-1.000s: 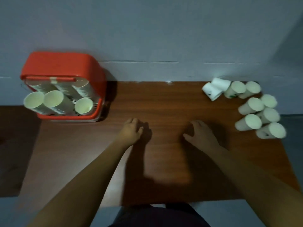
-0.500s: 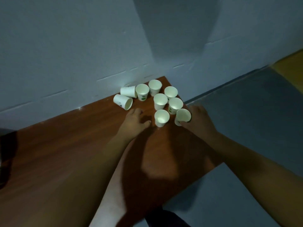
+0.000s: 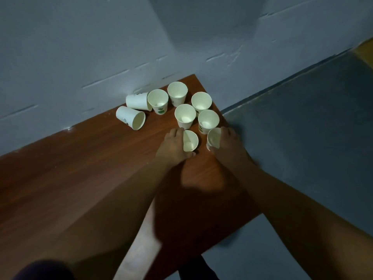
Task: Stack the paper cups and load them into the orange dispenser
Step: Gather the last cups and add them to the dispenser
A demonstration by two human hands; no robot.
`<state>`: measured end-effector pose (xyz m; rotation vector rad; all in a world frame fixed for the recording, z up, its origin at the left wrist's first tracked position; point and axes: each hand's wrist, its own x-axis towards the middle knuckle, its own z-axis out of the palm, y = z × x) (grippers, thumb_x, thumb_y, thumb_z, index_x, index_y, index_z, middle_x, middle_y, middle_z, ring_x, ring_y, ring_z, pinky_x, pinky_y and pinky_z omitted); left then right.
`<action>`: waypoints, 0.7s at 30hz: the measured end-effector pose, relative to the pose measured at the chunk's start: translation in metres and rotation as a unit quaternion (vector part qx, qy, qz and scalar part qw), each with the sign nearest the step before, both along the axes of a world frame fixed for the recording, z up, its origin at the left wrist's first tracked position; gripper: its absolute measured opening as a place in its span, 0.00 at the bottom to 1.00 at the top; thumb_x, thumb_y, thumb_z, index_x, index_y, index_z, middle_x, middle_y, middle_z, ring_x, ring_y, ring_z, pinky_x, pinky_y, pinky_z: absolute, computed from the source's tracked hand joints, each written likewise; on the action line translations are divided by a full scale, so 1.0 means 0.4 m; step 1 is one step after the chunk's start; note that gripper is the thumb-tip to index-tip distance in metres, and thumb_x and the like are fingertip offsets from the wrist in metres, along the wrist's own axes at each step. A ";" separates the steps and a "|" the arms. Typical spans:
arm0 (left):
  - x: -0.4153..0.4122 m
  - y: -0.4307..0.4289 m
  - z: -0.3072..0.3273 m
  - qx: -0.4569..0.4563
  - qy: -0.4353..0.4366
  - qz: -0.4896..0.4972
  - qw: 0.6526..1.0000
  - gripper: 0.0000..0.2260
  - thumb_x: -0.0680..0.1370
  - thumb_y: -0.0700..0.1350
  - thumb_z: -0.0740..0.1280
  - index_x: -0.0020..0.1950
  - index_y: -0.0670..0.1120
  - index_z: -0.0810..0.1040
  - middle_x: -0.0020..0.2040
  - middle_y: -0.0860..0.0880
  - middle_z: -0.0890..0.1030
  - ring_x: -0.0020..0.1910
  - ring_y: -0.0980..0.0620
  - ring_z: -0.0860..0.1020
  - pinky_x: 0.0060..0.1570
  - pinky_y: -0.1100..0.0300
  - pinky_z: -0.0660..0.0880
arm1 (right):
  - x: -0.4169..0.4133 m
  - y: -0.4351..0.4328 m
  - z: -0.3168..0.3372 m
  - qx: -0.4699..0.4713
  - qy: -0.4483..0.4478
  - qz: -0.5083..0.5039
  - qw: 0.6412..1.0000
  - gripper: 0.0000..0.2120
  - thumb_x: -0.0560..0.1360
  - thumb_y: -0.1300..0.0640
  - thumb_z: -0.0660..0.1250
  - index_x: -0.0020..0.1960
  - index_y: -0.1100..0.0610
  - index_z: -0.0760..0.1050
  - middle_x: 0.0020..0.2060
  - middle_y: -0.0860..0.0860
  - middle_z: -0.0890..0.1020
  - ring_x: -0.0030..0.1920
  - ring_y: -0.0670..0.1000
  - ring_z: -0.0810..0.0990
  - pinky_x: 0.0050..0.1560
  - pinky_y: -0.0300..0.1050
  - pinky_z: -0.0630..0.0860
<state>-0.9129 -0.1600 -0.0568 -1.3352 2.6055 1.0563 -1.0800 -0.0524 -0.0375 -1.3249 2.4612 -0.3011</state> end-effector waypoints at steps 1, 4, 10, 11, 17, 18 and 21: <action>0.001 0.003 -0.010 -0.002 0.012 0.005 1.000 0.42 0.69 0.56 0.78 0.76 0.45 0.62 0.69 0.43 0.68 0.67 0.42 0.68 0.66 0.45 0.70 | 0.003 0.006 -0.001 -0.004 0.004 0.006 1.000 0.34 0.72 0.45 0.72 0.70 0.59 0.64 0.65 0.57 0.72 0.64 0.55 0.73 0.62 0.48 0.71; 0.015 0.014 -0.030 -0.010 0.051 0.026 0.998 0.39 0.69 0.56 0.77 0.74 0.46 0.64 0.66 0.46 0.71 0.66 0.44 0.70 0.64 0.45 0.72 | 0.019 0.018 0.004 -0.018 0.004 0.030 0.999 0.34 0.71 0.45 0.73 0.69 0.58 0.65 0.63 0.56 0.73 0.62 0.54 0.74 0.59 0.46 0.72; 0.156 0.023 0.009 0.018 0.138 0.134 0.981 0.39 0.69 0.59 0.78 0.74 0.49 0.67 0.68 0.49 0.73 0.67 0.49 0.71 0.65 0.49 0.72 | 0.129 -0.002 0.059 -0.068 -0.055 0.063 0.994 0.36 0.68 0.44 0.76 0.68 0.55 0.66 0.61 0.52 0.75 0.61 0.52 0.75 0.60 0.48 0.76; 0.196 0.019 0.024 0.015 0.144 0.150 0.978 0.39 0.69 0.59 0.78 0.75 0.49 0.67 0.69 0.50 0.73 0.68 0.50 0.71 0.66 0.49 0.72 | 0.158 -0.015 0.070 -0.070 -0.055 0.074 0.993 0.34 0.67 0.44 0.76 0.67 0.55 0.67 0.60 0.52 0.76 0.61 0.52 0.76 0.59 0.49 0.76; 0.502 -0.003 0.109 -0.025 0.130 0.245 0.960 0.40 0.68 0.51 0.80 0.76 0.48 0.66 0.71 0.48 0.72 0.68 0.50 0.71 0.61 0.61 0.65 | 0.394 -0.120 0.142 -0.084 -0.085 0.153 0.981 0.31 0.66 0.48 0.77 0.63 0.58 0.71 0.56 0.54 0.76 0.57 0.55 0.76 0.54 0.50 0.76; 0.562 -0.006 0.120 -0.034 0.125 0.261 0.957 0.39 0.68 0.50 0.80 0.75 0.48 0.67 0.70 0.47 0.72 0.68 0.48 0.71 0.60 0.60 0.65 | 0.437 -0.136 0.151 -0.090 -0.078 0.171 0.978 0.31 0.66 0.49 0.77 0.64 0.59 0.71 0.56 0.55 0.76 0.56 0.56 0.76 0.54 0.49 0.76; 0.741 -0.005 0.160 -0.064 0.122 0.314 0.939 0.36 0.68 0.50 0.80 0.73 0.46 0.69 0.68 0.47 0.72 0.66 0.49 0.71 0.58 0.61 0.66 | 0.577 -0.190 0.189 -0.077 -0.084 0.213 0.970 0.34 0.68 0.48 0.76 0.68 0.58 0.69 0.61 0.54 0.74 0.60 0.55 0.74 0.58 0.47 0.72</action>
